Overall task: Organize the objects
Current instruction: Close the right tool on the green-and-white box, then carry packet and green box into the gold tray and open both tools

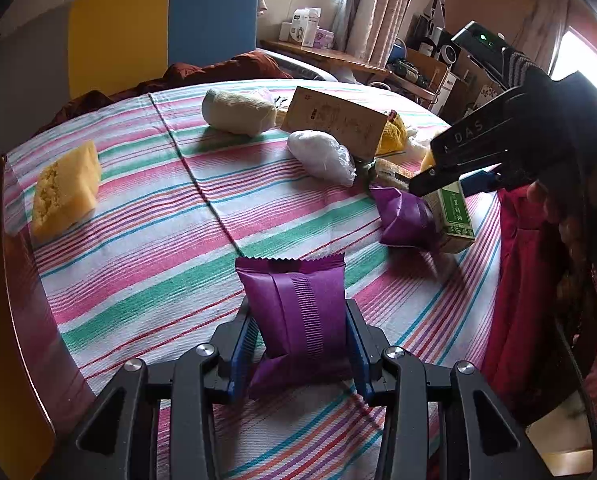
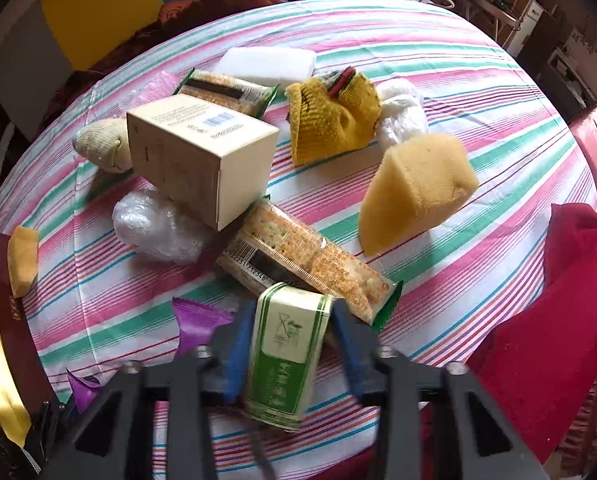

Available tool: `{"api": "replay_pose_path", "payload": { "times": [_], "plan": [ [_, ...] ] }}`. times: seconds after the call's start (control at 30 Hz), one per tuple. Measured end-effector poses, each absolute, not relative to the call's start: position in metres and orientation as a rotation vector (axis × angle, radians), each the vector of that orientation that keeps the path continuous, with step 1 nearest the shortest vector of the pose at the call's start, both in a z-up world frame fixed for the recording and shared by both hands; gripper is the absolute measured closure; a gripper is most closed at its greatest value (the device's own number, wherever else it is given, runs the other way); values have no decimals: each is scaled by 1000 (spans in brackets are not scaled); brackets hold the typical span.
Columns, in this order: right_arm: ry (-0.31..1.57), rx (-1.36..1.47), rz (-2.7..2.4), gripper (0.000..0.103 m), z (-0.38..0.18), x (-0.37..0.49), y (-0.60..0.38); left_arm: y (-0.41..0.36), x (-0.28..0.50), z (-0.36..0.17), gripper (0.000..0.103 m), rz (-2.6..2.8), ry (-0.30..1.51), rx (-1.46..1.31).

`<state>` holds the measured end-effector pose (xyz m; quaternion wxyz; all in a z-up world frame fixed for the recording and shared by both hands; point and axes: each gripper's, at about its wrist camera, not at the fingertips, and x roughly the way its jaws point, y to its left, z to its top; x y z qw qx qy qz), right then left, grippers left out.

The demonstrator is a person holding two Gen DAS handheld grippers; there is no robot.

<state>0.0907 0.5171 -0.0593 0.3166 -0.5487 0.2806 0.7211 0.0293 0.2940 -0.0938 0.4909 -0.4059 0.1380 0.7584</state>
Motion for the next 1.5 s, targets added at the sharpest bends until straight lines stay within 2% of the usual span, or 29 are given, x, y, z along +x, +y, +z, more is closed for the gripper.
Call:
{"api": "replay_pose_path", "payload": {
  "times": [0.07,0.33,0.63,1.07,1.5],
  "plan": [
    [759,-1389,1917,73,-52,99,520,294,31,-93,65,1854,351,-971],
    [782,-1148,2140,73,1,129,502,277,29,-76,66,1872,272,-957],
    [731,-1123,2498,73,42,67,419,212,14,-21,66,2084,143,-877],
    [593,-1286,2814,73,28,-14,302,87,-14,-8,65,2577,99,-945],
    [573,-1446,2954,72,10,-58,229,34,-37,-22,65,2756,65,-1047]
  ]
}}
